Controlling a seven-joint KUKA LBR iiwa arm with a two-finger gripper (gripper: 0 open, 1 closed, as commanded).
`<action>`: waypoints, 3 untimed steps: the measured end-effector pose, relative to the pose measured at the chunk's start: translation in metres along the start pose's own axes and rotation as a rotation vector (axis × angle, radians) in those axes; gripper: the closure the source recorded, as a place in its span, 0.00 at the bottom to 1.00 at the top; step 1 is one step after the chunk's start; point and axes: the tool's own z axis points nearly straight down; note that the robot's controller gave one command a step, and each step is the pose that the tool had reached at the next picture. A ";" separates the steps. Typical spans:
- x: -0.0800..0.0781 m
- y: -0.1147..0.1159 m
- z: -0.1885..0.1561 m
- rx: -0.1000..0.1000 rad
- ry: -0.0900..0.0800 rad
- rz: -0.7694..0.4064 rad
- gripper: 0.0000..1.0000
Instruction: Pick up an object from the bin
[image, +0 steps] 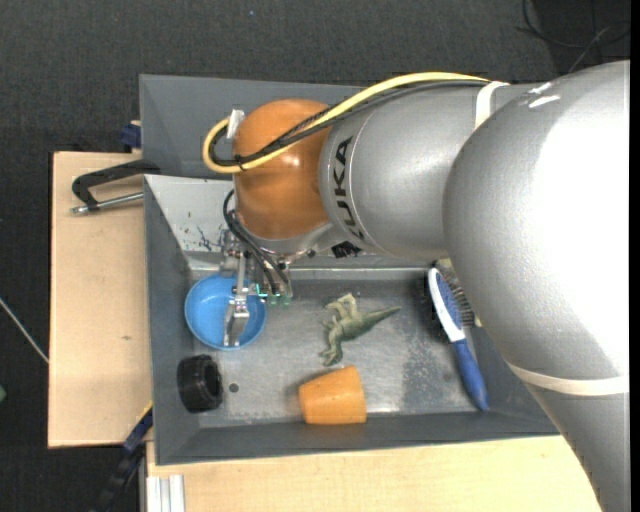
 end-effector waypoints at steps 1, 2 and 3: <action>0.001 -0.008 0.032 -0.005 -0.013 0.226 0.00; 0.001 -0.009 0.034 -0.003 -0.010 0.229 1.00; 0.001 -0.009 0.034 -0.004 -0.010 0.229 0.00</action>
Offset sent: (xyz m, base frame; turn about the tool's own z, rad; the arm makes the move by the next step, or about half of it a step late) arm -0.0046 -0.0144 -0.0566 0.2810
